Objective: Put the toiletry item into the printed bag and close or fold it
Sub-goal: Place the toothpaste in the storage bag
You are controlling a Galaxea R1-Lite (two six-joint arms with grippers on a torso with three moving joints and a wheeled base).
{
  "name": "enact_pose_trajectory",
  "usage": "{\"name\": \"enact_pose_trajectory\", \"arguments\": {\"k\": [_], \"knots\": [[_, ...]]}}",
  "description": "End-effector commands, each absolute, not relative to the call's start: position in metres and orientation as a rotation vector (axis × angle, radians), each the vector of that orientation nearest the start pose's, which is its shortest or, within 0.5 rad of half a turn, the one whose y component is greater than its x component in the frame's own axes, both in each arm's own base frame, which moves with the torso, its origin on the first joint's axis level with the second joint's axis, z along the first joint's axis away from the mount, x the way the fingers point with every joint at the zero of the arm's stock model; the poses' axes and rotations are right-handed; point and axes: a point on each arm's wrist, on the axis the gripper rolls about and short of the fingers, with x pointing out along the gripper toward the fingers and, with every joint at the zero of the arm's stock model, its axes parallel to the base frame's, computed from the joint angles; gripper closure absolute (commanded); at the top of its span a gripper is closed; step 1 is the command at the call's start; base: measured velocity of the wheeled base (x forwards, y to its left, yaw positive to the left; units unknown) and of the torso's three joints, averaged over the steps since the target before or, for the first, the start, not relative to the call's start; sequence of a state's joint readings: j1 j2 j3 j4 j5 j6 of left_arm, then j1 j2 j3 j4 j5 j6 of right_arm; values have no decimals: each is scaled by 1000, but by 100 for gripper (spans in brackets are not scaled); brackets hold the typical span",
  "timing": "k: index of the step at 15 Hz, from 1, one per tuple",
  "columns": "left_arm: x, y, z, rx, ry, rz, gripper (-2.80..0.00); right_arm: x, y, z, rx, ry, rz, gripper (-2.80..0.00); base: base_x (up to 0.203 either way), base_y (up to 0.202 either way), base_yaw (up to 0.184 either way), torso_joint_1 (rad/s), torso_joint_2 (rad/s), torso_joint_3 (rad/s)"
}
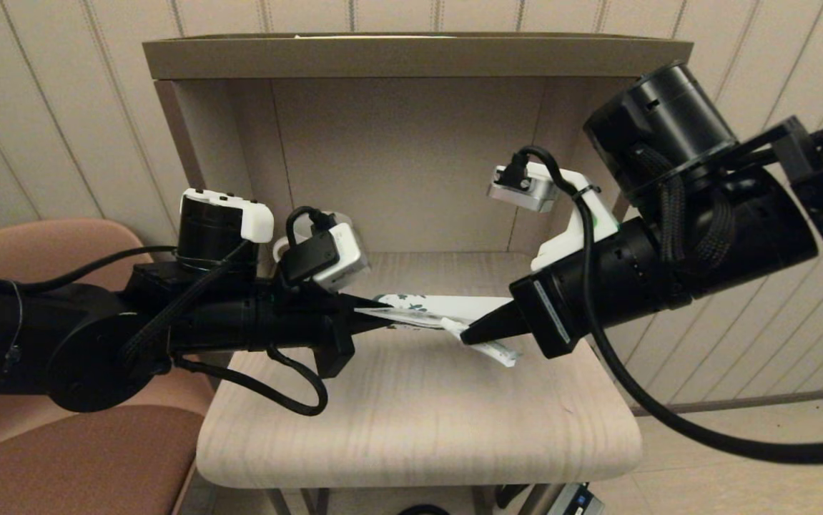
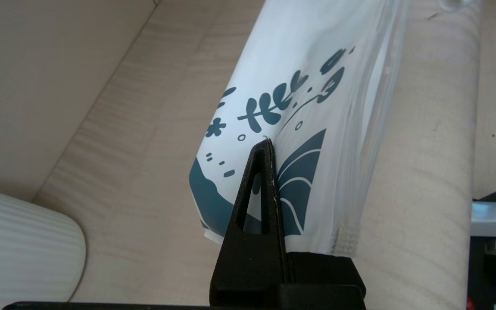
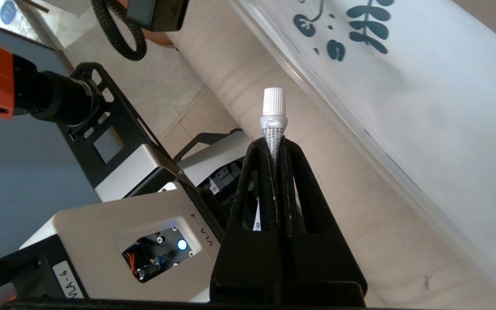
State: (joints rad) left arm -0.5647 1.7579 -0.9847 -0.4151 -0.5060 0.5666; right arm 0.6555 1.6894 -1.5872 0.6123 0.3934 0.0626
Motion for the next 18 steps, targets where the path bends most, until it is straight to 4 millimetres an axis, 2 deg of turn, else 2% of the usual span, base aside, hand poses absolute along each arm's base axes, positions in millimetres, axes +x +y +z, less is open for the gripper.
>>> {"name": "enact_pose_trajectory", "arguments": {"k": [1,6,18], "knots": [[270,-184,192,518,59,-1138,0,230,186,286,-43,786,972,0,0,0,0,0,0,0],[268,-183,194,518,55,-1141,0,241,191,279,-42,800,964,0,0,0,0,0,0,0],[253,-190,196,522,42,-1182,0,265,206,281,-38,772,955,0,0,0,0,0,0,0]]}}
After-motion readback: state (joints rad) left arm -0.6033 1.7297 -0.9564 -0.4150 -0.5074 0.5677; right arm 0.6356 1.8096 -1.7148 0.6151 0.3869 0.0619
